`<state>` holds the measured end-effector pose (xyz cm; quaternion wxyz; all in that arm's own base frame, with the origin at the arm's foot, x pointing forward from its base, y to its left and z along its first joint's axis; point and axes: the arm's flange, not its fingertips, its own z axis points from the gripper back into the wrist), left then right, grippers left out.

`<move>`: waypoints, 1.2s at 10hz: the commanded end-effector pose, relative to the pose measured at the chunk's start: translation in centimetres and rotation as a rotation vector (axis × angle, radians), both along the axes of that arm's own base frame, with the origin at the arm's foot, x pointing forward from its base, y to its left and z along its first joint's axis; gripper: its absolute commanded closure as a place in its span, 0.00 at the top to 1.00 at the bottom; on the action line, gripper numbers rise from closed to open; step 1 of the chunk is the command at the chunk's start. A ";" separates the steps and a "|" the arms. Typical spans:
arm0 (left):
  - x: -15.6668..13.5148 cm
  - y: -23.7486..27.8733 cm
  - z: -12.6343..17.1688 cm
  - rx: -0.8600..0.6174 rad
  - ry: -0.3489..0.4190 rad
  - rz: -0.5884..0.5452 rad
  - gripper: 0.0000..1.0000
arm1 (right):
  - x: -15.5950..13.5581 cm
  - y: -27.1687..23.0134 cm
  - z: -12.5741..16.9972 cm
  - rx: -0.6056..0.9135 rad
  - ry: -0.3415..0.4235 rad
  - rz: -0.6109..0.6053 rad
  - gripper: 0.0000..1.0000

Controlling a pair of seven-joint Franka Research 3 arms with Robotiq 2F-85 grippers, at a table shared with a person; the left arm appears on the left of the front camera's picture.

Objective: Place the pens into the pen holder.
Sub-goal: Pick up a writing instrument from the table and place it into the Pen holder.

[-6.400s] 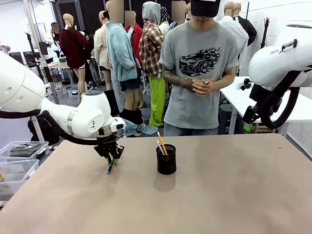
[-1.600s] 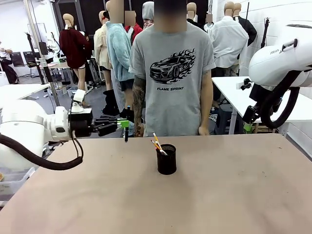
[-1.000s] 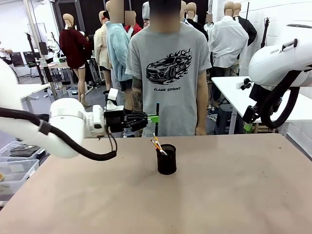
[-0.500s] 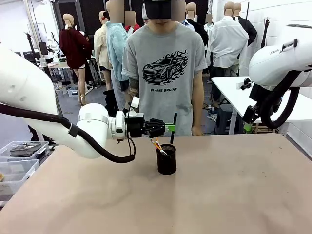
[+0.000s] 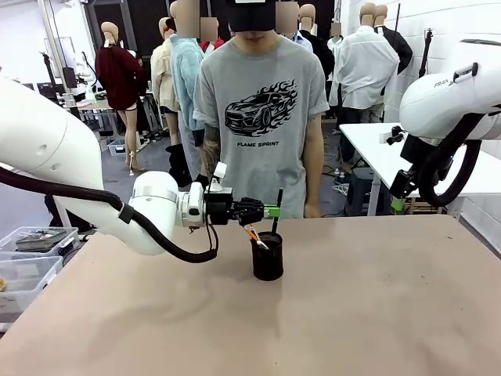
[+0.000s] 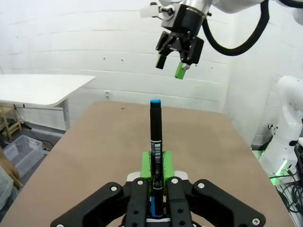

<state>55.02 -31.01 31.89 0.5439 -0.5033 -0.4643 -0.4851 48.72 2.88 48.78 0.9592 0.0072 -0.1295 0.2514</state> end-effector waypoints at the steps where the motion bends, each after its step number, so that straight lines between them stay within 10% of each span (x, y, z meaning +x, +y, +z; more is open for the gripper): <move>1: 1.4 -0.6 -0.7 0.021 0.021 0.006 0.00 | 0.0 0.0 -0.1 -0.016 -0.002 -0.004 1.00; 6: 1.6 -0.2 -1.6 0.033 0.042 0.006 0.00 | 0.0 0.0 -0.1 -0.016 -0.002 -0.004 1.00; 9: 1.2 0.2 -1.2 0.028 0.032 0.002 0.50 | 0.0 0.0 -0.1 -0.016 -0.002 -0.004 1.00; 12: 0.2 1.1 0.1 -0.009 0.002 0.010 0.50 | 0.0 0.0 -0.1 -0.016 -0.002 -0.004 1.00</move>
